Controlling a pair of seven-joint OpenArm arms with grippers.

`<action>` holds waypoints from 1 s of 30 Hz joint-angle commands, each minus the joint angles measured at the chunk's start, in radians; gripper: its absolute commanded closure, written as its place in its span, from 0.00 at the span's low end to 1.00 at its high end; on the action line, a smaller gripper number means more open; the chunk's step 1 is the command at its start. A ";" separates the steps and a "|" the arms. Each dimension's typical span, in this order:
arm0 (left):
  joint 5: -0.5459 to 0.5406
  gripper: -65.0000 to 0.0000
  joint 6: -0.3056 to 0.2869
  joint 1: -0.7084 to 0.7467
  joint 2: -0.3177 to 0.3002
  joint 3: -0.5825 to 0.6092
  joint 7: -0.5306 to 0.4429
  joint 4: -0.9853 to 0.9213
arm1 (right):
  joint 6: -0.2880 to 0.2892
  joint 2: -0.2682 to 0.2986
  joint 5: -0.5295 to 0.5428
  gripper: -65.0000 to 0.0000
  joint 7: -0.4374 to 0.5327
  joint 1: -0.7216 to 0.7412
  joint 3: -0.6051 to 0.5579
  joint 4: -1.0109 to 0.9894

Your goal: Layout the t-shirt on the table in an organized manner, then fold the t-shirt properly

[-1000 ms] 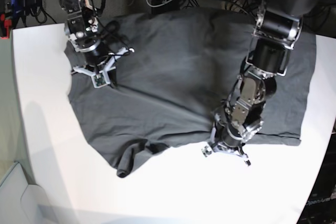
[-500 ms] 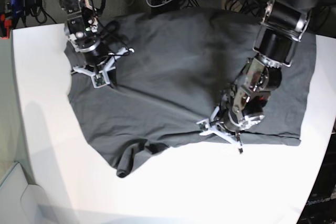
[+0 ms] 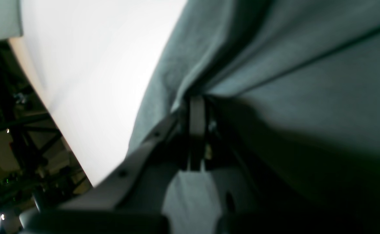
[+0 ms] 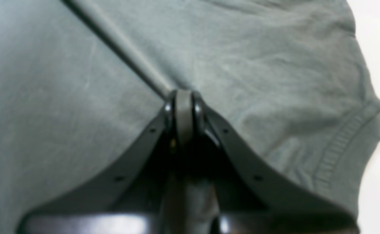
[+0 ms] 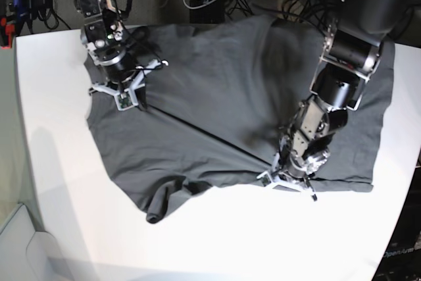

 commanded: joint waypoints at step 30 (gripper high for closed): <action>0.012 1.00 0.356 0.008 0.054 -0.441 0.008 0.202 | -0.006 0.024 -0.017 1.00 -0.087 0.018 0.007 -0.002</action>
